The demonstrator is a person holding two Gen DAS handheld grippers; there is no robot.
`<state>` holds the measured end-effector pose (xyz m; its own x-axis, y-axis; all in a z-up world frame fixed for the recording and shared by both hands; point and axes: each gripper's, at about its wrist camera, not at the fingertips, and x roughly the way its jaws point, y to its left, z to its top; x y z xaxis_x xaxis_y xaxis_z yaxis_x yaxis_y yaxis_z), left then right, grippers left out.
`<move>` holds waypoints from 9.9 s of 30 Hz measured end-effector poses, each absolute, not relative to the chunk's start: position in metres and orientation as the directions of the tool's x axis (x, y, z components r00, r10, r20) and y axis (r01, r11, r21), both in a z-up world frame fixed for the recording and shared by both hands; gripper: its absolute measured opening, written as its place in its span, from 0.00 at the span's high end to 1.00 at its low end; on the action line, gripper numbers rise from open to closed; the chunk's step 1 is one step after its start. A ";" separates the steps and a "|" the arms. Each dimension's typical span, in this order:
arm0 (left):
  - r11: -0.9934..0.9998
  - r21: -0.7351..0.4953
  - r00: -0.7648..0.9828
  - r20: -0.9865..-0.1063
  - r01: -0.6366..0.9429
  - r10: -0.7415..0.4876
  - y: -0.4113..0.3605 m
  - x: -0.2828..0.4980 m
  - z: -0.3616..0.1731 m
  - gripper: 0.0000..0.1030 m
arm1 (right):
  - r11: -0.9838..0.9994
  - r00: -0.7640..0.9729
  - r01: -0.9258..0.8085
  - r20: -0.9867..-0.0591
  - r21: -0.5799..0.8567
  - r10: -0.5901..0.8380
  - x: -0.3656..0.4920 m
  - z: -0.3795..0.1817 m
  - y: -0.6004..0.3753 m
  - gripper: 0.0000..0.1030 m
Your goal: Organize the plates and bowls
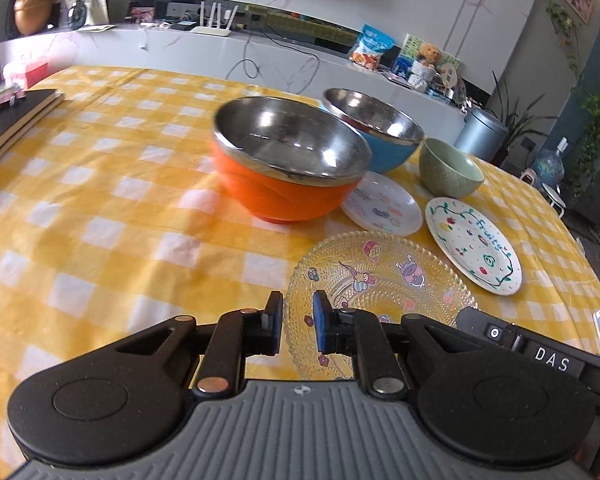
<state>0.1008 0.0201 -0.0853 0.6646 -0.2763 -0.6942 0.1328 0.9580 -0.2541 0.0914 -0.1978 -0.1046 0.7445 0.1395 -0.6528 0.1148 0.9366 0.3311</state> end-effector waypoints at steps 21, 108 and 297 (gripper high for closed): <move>0.949 -0.309 0.698 -0.692 -0.059 -0.182 0.112 0.093 -0.089 0.83 | 0.943 0.690 -0.001 -0.683 0.332 0.241 0.104 -0.108 -0.104 0.90; 0.904 -0.329 0.620 -0.658 0.273 -0.427 -0.109 0.166 -0.097 0.45 | 0.918 0.782 0.313 -0.614 0.244 -0.104 0.132 -0.104 -0.312 0.55; 0.993 -0.110 0.798 -0.594 0.045 -0.101 0.084 0.076 -0.102 0.76 | 0.992 0.750 -0.102 -0.649 0.079 0.129 0.109 -0.103 -0.077 0.77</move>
